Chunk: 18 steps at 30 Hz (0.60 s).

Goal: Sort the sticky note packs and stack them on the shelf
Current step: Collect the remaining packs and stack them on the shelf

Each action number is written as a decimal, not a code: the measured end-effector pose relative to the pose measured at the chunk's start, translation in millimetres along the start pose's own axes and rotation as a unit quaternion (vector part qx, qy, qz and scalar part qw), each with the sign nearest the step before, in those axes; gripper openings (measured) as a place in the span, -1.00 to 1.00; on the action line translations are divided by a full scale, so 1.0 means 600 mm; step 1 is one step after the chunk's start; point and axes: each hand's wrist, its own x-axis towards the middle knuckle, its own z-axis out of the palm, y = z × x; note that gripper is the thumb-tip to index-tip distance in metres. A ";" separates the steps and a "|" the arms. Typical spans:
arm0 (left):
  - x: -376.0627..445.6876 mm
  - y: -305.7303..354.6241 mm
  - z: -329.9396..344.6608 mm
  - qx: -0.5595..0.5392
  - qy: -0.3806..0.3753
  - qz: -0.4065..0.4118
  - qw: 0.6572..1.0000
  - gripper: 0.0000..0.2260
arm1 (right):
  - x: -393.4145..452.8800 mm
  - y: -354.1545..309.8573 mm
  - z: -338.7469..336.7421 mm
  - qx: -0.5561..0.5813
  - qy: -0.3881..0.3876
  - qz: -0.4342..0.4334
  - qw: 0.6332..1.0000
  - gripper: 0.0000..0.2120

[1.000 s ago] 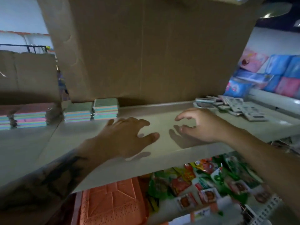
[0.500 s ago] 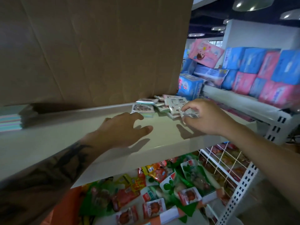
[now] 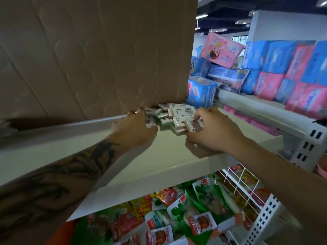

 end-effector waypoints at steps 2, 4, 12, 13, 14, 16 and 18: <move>-0.002 0.001 -0.003 -0.017 -0.002 -0.006 1.000 -0.39 | 0.000 -0.001 0.002 0.002 0.003 -0.008 1.000 -0.46; -0.004 -0.002 -0.009 -0.049 -0.003 -0.010 0.999 -0.44 | -0.001 -0.002 0.000 0.008 0.014 -0.012 1.000 -0.47; -0.060 -0.054 -0.050 -0.081 0.038 0.016 0.996 -0.68 | -0.020 -0.049 -0.012 0.008 0.042 -0.049 0.998 -0.46; -0.070 -0.066 -0.057 -0.078 0.044 0.013 0.996 -0.73 | -0.022 -0.062 -0.013 0.010 0.041 -0.058 0.997 -0.47; -0.082 -0.079 -0.065 -0.075 0.050 0.010 0.996 -0.76 | -0.024 -0.078 -0.014 0.012 0.043 -0.069 0.997 -0.48; -0.108 -0.110 -0.081 -0.071 0.059 0.003 0.996 -0.76 | -0.028 -0.116 -0.013 0.022 0.046 -0.090 0.995 -0.49; -0.137 -0.150 -0.096 -0.065 0.071 -0.001 0.995 -0.70 | -0.034 -0.165 -0.008 0.038 0.039 -0.114 0.992 -0.51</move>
